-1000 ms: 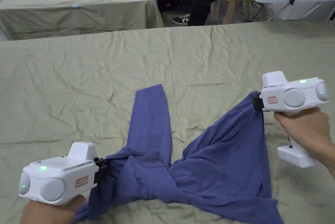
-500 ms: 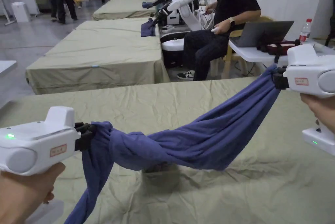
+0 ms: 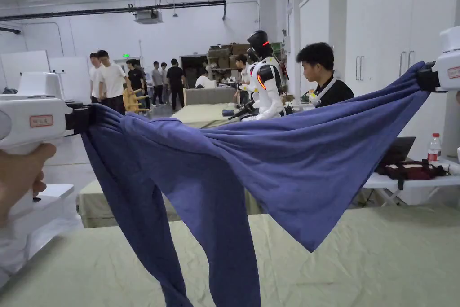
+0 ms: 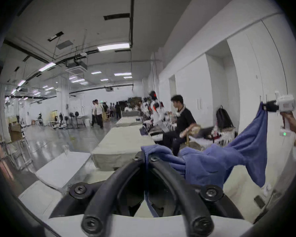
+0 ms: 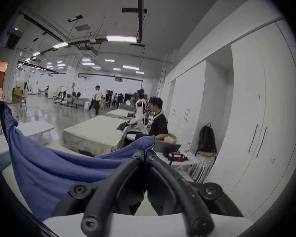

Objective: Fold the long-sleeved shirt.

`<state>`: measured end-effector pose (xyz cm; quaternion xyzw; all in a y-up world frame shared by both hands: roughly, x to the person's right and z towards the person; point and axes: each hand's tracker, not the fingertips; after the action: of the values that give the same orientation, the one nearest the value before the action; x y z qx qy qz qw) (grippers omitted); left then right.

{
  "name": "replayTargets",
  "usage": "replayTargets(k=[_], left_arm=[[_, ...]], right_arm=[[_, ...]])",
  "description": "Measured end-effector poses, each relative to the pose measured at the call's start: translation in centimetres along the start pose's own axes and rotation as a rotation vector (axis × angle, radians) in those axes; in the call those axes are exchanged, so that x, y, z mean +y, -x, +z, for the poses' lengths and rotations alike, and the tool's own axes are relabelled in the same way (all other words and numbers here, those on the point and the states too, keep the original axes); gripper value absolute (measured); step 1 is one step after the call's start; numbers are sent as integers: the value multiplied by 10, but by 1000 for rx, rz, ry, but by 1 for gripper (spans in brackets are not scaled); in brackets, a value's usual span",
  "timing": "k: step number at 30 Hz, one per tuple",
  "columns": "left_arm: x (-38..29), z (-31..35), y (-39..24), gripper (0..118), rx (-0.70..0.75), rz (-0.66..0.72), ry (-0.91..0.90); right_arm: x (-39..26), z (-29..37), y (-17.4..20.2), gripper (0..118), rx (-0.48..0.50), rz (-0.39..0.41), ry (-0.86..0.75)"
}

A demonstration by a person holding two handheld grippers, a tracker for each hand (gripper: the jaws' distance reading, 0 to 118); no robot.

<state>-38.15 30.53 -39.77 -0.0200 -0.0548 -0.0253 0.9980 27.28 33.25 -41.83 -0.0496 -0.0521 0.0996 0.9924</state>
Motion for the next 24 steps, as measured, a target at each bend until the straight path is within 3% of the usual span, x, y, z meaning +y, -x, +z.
replayTargets(k=[4, 15, 20, 24], left_arm=[[40, 6, 11, 2, 24, 23, -52], [105, 22, 18, 2, 34, 55, -160], [119, 28, 10, 2, 48, 83, -215], [121, 24, 4, 2, 17, 25, -196]], right_arm=[[37, 19, -12, 4, -2, -47, -53], [103, 62, -27, 4, -53, -81, -120], [110, 71, -30, 4, -69, -75, -129], [111, 69, -28, 4, -86, -50, -122]])
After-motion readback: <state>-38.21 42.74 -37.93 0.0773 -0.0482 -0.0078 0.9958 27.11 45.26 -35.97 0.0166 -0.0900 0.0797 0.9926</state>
